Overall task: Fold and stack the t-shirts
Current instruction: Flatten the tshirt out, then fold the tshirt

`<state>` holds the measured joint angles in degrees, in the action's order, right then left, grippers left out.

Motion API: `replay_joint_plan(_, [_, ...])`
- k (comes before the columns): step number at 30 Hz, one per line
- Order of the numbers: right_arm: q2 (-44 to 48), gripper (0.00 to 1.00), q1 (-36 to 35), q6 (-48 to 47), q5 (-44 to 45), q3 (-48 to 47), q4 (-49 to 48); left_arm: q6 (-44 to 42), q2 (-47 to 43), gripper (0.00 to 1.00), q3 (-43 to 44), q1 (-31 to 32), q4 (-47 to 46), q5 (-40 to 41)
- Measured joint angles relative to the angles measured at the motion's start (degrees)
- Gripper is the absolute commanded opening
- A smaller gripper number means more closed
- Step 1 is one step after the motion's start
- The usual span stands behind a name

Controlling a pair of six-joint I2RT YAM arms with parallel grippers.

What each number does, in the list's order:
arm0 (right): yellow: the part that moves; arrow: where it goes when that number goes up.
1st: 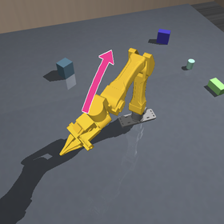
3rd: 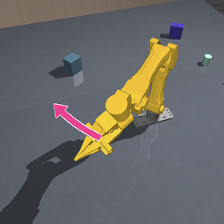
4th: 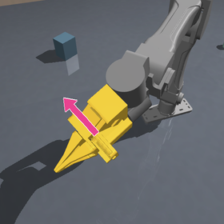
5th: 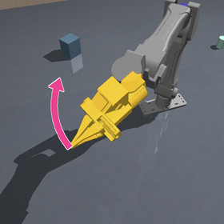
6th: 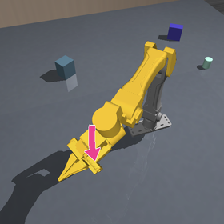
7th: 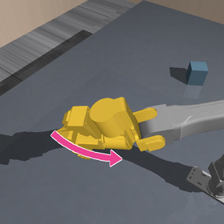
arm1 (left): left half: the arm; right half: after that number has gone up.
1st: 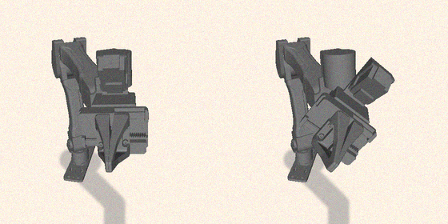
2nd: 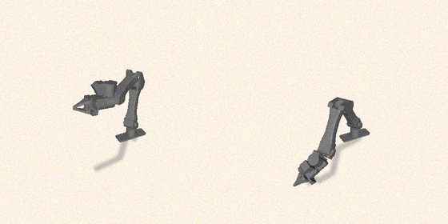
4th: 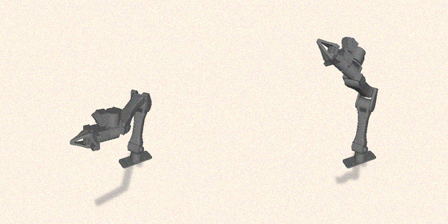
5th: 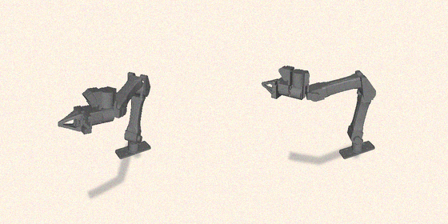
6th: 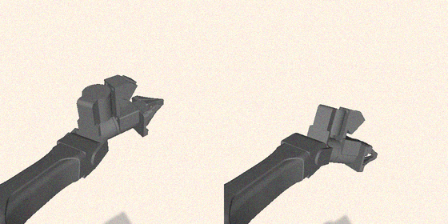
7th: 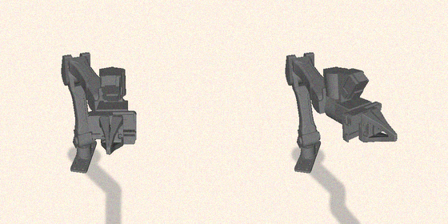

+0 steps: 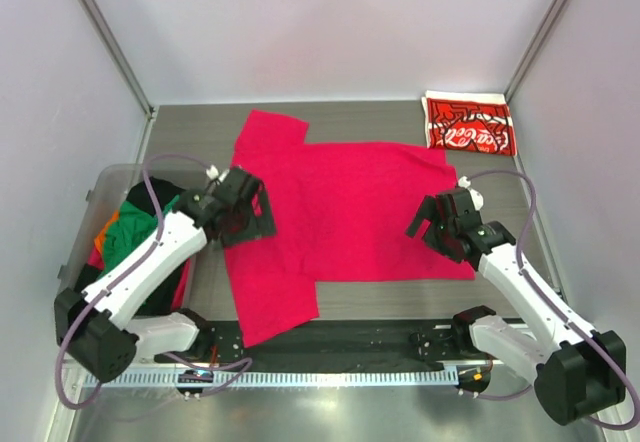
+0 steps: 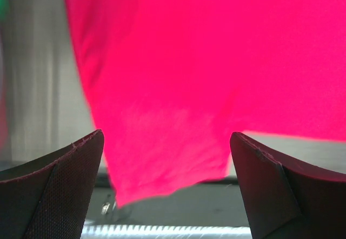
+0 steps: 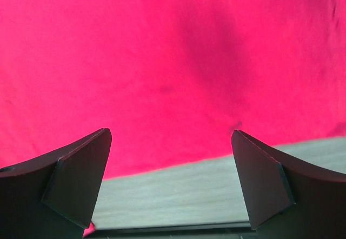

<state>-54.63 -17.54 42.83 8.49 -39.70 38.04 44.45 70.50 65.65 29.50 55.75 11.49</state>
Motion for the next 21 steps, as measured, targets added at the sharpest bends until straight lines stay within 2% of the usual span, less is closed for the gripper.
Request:
replay_joint_plan(5, [1.11,0.99,-0.04,0.74,-3.02,1.9,2.19,10.75,-9.27,0.94,-12.68,11.56,7.85,1.03])
replay_joint_plan(10, [3.63,0.99,-0.15,1.66,-4.79,2.51,2.51,20.76,-16.65,0.87,-21.16,21.55,10.01,0.0])
replay_joint_plan(16, [4.39,0.99,-0.35,2.29,-5.66,4.02,3.02,32.02,-17.46,0.76,-29.88,33.55,8.96,-2.36])
replay_joint_plan(21, [4.37,0.99,-0.35,2.38,-5.66,4.11,3.26,36.65,-16.13,0.68,-33.11,37.31,3.89,-4.24])
